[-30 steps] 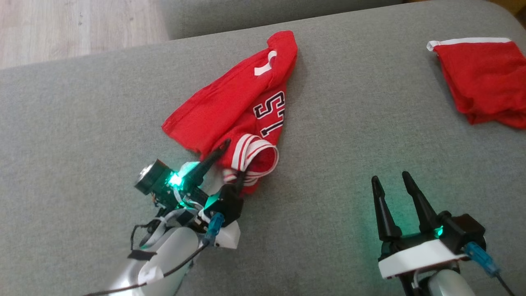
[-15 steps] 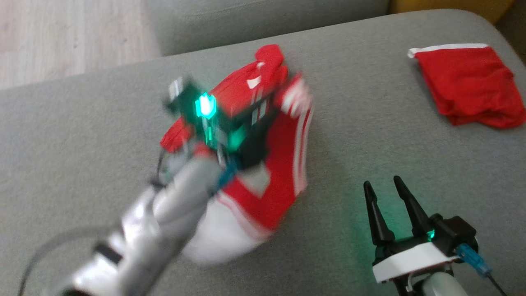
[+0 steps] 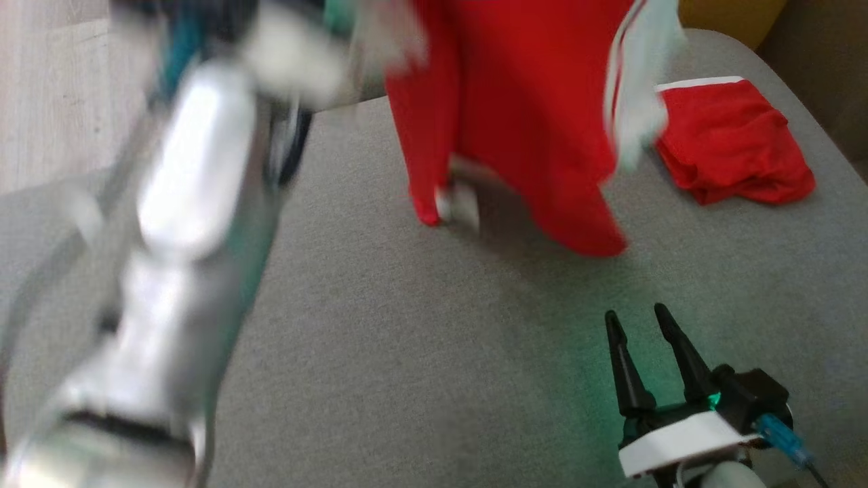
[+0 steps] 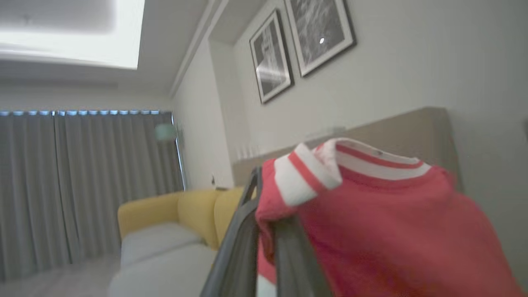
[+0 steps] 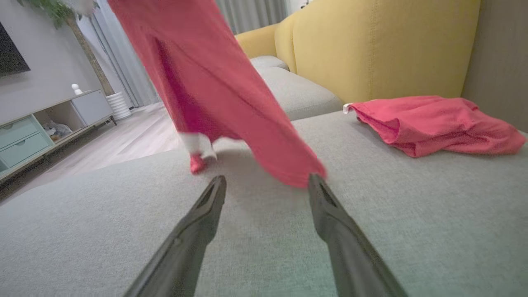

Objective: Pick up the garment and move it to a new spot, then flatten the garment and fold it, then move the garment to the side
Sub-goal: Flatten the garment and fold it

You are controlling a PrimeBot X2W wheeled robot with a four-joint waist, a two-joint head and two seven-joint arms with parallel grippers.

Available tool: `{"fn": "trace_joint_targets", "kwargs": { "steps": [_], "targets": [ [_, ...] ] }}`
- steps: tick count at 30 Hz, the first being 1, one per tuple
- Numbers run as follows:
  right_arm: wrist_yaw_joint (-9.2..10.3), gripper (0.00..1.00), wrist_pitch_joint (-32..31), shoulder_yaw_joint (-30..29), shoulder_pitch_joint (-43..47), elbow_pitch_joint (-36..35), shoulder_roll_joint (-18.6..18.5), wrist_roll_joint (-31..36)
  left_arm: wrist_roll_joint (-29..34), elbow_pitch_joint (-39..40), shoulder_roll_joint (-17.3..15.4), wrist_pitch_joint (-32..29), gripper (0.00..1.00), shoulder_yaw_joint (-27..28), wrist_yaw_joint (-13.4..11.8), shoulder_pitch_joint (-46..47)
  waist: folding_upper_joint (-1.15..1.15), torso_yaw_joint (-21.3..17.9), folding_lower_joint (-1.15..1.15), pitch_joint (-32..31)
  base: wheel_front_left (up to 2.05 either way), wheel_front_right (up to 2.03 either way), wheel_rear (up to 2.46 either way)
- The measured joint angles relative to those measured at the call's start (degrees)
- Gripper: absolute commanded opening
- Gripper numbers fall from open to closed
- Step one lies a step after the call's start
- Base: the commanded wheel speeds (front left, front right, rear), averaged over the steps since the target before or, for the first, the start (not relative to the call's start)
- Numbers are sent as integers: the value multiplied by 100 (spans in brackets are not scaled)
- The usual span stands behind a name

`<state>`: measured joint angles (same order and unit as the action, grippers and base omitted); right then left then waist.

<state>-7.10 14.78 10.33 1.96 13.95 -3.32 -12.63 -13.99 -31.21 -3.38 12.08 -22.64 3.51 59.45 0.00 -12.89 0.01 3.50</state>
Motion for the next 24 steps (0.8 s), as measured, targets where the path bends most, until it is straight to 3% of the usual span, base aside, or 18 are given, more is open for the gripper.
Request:
{"fn": "trace_joint_targets", "kwargs": {
  "steps": [8, 10, 13, 14, 15, 16, 24],
  "targets": [
    [0, 100, 0, -165, 88, -64, 48, -33, -630, -461, -407, 120, 0, 193, -2, -3262, 0, 162, -1, 100, 0, 0, 0],
    [0, 100, 0, -237, 100, -74, 54, -40, -541, -250, -566, 199, 0, 300, -220, -3950, 0, 268, -1, 138, 0, 0, 0],
    [0, 100, 0, -294, 104, -88, 54, -37, -377, 147, -740, 220, 4, 531, -354, -4351, 0, 415, -1, 186, 0, 0, 0],
    [0, 100, 0, -292, 104, -88, 54, -25, -323, 250, -773, 221, 13, 647, -392, -4418, 0, 464, -1, 205, 0, 0, 0],
    [0, 100, 0, -285, 102, -88, 54, -9, -310, 337, -795, 221, 82, 760, -448, -4457, 0, 504, -1, 226, 0, 0, 0],
    [0, 100, 0, -282, 99, -88, 53, 9, -264, 470, -831, 221, 100, 835, -504, -4481, 0, 537, -1, 252, 0, 0, 0],
    [0, 100, 0, -218, -49, -94, 20, 9, 571, 1734, -1125, 238, 100, 805, -495, -4460, 0, 561, -1, 418, 0, 0, 0]
  ]
}}
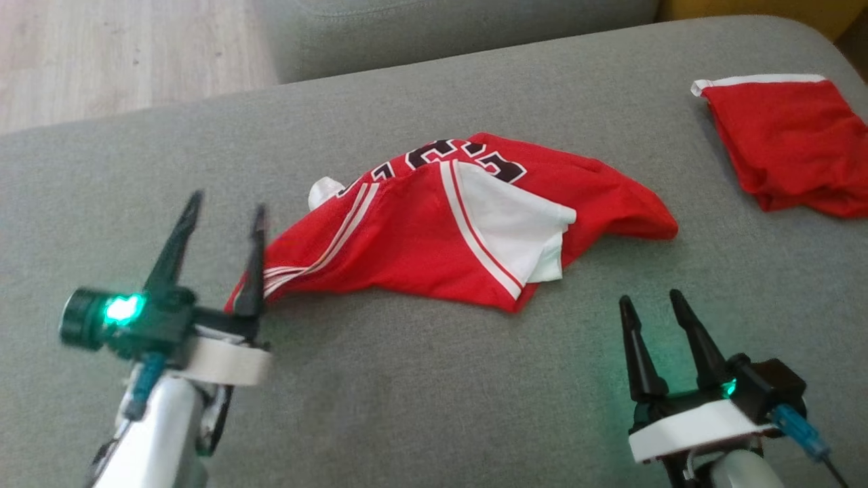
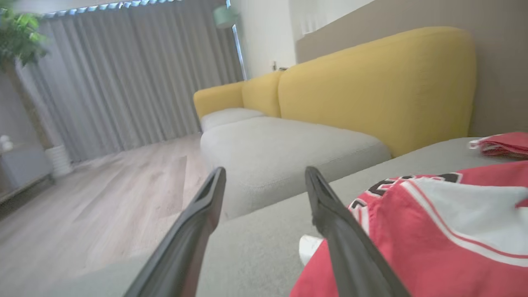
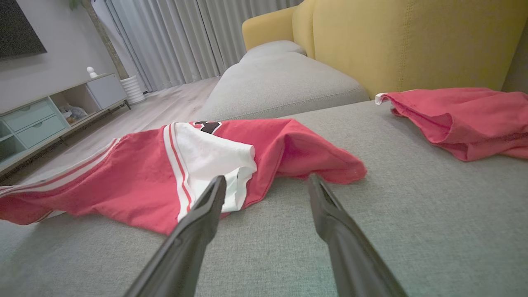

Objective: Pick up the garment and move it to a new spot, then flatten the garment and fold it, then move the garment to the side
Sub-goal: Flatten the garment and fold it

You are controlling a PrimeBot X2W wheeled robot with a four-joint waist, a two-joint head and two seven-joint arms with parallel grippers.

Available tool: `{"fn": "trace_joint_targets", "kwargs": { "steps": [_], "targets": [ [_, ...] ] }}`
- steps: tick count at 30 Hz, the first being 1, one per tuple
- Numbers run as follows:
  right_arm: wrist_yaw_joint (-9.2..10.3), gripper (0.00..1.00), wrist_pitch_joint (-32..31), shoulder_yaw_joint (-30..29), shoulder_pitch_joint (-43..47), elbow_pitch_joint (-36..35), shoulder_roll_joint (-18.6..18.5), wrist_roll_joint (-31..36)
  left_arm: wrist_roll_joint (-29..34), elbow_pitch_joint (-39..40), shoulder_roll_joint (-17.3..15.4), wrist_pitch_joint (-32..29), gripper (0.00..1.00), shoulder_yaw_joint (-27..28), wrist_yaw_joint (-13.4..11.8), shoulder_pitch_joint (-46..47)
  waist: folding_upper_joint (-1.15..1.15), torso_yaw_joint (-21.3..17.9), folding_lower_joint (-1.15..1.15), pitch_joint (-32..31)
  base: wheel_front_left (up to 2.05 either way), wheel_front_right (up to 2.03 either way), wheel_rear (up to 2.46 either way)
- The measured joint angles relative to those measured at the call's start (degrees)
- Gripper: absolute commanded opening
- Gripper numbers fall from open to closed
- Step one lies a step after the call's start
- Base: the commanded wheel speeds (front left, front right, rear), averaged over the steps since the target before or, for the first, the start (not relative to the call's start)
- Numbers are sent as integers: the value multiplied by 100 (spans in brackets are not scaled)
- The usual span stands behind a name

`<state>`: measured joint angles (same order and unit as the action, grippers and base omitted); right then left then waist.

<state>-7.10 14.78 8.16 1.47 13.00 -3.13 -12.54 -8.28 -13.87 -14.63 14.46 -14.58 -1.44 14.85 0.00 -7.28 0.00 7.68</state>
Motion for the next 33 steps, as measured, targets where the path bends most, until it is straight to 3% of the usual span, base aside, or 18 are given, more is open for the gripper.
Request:
{"fn": "trace_joint_targets", "kwargs": {
  "steps": [3, 8, 12, 16, 23, 33],
  "targets": [
    [0, 100, 0, -4, -20, -25, -18, 0, 461, 500, -107, 24, 100, -372, 67, 36, 0, -45, 0, 48, 0, 0, 0],
    [0, 100, 0, 22, -21, -25, -18, 0, 1251, 679, -145, -201, 100, -1343, 453, 431, 0, -144, 0, 165, 0, 0, 0],
    [0, 100, 0, 81, -105, -27, -14, -2, 1677, 461, 69, -636, 100, -2075, 698, 1127, 0, -240, 1, 360, 0, 0, 0],
    [0, 100, 0, 124, -347, -31, -12, -9, 1912, -113, 526, -898, 100, -2675, 808, 1806, 0, -346, 0, 649, 0, 0, 0],
    [0, 100, 0, 225, -630, -34, -9, -9, 2165, -1432, 884, -832, 100, -3158, 843, 2641, 0, -568, -1, 1113, 0, 0, 0],
    [0, 100, 0, 377, -718, -31, -4, -60, 2287, -2687, 1147, -416, 100, -3424, 519, 3398, 0, -936, 0, 1386, 0, 0, 0]
  ]
}}
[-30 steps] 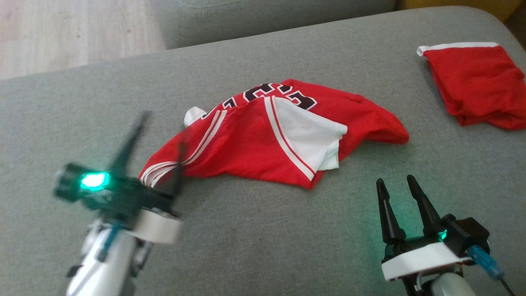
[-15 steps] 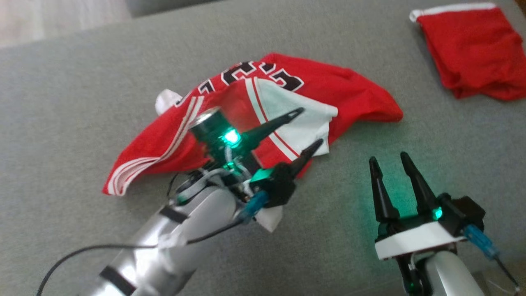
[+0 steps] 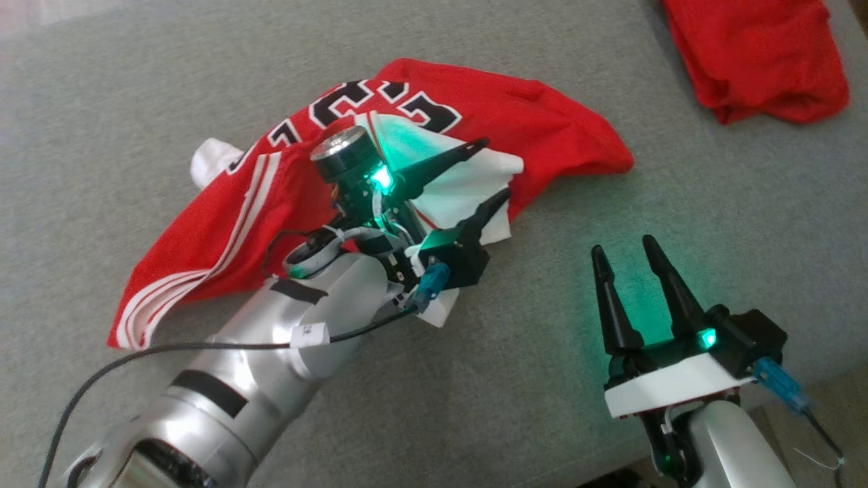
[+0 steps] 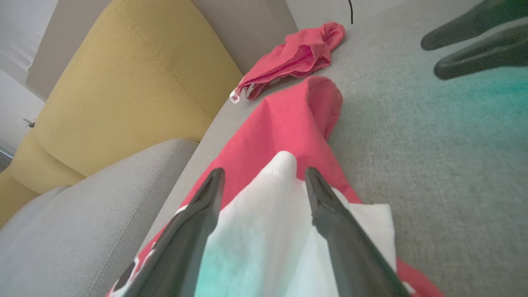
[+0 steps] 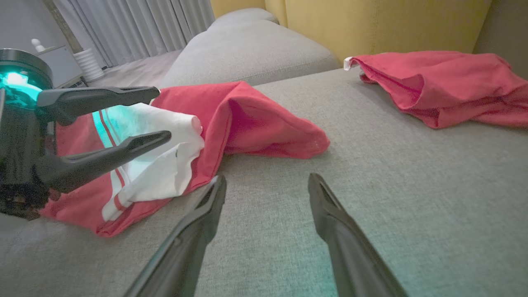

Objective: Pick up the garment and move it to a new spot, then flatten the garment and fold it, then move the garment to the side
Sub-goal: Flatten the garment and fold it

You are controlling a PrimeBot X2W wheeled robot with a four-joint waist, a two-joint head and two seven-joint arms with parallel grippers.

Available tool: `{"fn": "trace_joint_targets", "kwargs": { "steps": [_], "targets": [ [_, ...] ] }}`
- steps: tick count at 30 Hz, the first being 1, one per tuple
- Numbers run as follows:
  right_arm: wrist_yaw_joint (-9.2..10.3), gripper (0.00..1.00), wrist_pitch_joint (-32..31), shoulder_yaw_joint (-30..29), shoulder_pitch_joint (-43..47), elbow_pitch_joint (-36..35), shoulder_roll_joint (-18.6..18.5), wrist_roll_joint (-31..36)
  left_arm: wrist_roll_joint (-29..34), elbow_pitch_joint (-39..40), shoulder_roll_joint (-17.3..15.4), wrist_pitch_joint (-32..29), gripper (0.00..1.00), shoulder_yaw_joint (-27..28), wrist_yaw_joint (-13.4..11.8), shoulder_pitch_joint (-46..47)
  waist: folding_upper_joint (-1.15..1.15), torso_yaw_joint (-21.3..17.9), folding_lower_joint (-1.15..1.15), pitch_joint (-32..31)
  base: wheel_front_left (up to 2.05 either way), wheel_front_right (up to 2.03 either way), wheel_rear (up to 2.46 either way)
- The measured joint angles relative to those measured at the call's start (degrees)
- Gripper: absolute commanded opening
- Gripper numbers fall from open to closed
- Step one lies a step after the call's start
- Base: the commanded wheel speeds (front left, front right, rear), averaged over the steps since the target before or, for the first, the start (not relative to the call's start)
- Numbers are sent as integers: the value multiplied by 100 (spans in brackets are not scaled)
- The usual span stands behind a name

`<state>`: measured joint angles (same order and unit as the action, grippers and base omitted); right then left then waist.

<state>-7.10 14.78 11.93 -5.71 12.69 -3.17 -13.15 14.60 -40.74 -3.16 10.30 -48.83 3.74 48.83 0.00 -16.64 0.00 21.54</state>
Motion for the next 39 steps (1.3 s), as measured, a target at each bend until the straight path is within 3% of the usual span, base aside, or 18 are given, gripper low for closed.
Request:
{"fn": "trace_joint_targets", "kwargs": {
  "steps": [10, 13, 14, 15, 24, 28, 31, 36, 39],
  "targets": [
    [0, 100, 0, 44, -8, 0, 8, -57, -194, -706, 20, 194, 100, -320, -131, 307, 0, -261, 0, 81, 0, 0, 0],
    [0, 100, 0, 44, -9, 0, 9, -57, -325, -749, 20, 198, 24, -445, -152, 324, 0, -296, 0, 92, 0, 0, 0],
    [0, 100, 0, 45, -9, 0, 9, -57, -368, -757, 20, 220, 4, -488, -176, 337, 0, -303, 0, 96, 0, 0, 0],
    [0, 100, 0, 45, -9, 0, 9, -57, -409, -762, 21, 235, 0, -517, -181, 355, 0, -305, 0, 97, 0, 0, 0],
    [0, 100, 0, -59, 5, 2, 11, -46, -909, -294, 23, 399, 0, -588, -681, 394, 0, -137, 0, -44, 0, 0, 0],
    [0, 100, 0, -260, 112, -3, -3, -46, -1329, 781, -68, 417, 0, -141, -1096, 172, 0, 115, 1, -188, 0, 0, 0],
    [0, 100, 0, -337, 257, -9, -30, -37, -1602, 1964, -520, 447, 0, 255, -1356, -226, 0, 373, 1, -316, 0, 0, 0],
    [0, 100, 0, -352, 393, -3, -64, -37, -2016, 3389, -1672, 338, 0, 970, -1662, -1120, 0, 800, 1, -554, 0, 0, 0],
    [0, 100, 0, -346, 394, 4, -100, -37, -2252, 4034, -2046, 157, 0, 1229, -1747, -1603, 0, 1034, 1, -662, 0, 0, 0]
  ]
}}
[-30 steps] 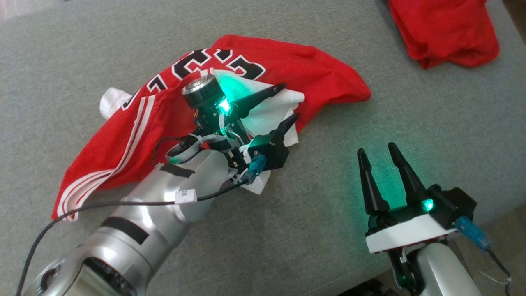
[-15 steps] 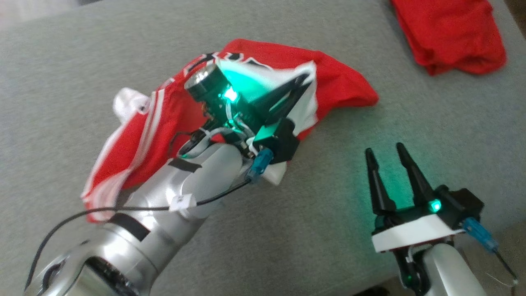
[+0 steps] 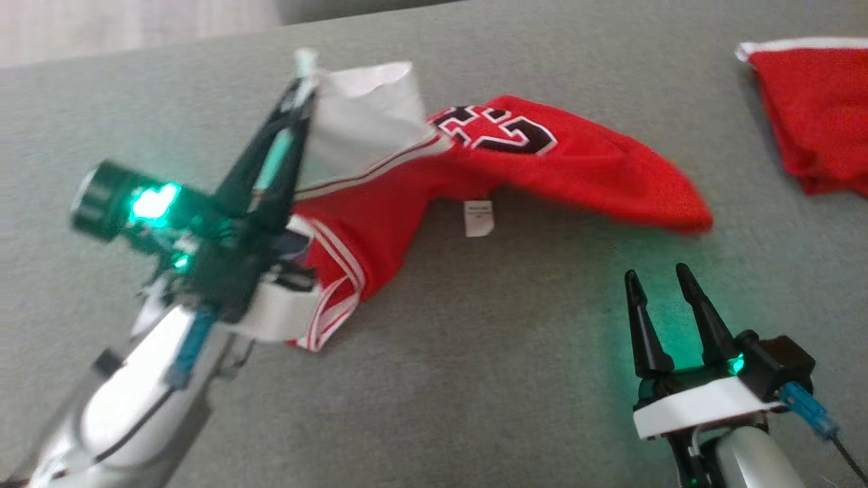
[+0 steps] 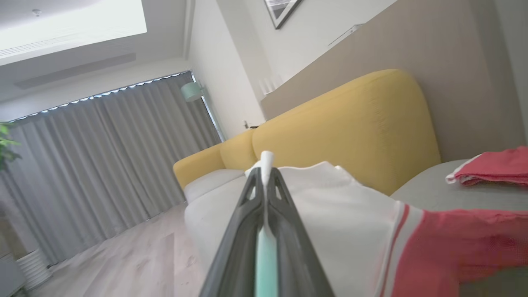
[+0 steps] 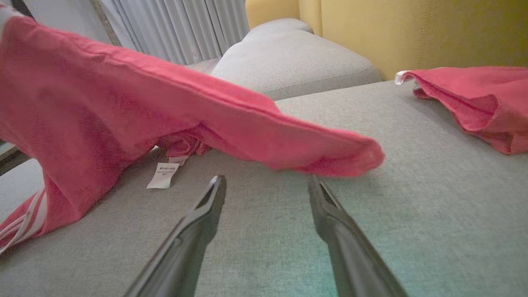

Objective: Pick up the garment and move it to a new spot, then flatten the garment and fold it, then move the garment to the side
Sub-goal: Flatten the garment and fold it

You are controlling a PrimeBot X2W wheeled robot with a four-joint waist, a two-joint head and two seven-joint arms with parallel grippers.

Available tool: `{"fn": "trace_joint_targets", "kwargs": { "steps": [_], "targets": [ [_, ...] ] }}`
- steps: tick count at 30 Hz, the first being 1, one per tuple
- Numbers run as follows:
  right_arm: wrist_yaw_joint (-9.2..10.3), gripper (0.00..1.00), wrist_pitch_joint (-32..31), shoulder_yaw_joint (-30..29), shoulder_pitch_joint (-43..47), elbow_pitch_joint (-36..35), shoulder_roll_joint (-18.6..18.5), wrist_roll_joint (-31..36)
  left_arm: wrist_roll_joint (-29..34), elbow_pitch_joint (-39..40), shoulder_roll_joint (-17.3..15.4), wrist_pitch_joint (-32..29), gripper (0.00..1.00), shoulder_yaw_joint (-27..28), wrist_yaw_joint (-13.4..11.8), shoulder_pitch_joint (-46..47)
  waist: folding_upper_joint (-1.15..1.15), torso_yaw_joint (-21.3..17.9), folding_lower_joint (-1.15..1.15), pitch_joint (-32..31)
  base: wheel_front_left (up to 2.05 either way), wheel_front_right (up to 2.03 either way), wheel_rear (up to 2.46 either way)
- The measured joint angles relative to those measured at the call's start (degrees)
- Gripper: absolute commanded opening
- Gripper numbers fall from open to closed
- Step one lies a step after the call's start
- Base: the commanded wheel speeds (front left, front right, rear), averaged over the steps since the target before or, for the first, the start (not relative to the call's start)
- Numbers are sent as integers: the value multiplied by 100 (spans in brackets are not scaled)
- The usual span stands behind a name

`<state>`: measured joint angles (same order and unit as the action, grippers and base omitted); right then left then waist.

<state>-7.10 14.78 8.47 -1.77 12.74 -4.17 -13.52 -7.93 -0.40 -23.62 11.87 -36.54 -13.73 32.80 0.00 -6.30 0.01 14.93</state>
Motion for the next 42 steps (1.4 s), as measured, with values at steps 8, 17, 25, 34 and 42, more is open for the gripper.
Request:
{"fn": "trace_joint_targets", "kwargs": {
  "steps": [8, 17, 25, 34, 42],
  "targets": [
    [0, 100, 0, -101, -65, 356, -185, 59, -167, 660, -512, -223, 0, 345, -199, -485, 0, 498, 0, -40, 0, 0, 0],
    [0, 100, 0, 127, -310, 881, -275, 91, -180, 705, -582, -223, 0, 364, -225, -485, 0, 640, -1, 64, 0, 0, 0],
    [0, 0, 0, 332, -359, 1131, -322, 141, -210, 702, -611, -222, 0, 368, -242, -483, 0, 651, -1, -7, 0, 0, 0],
    [0, 0, 0, 37, -336, 333, -405, 149, -219, 698, -637, -78, 0, 403, -283, -484, 0, 608, -1, -326, 0, 0, 0],
    [0, 0, 0, -304, -416, -1080, -876, -363, -433, 1065, -848, 81, 0, 701, -103, -297, 0, 504, 0, -747, 0, 0, 0]
  ]
}}
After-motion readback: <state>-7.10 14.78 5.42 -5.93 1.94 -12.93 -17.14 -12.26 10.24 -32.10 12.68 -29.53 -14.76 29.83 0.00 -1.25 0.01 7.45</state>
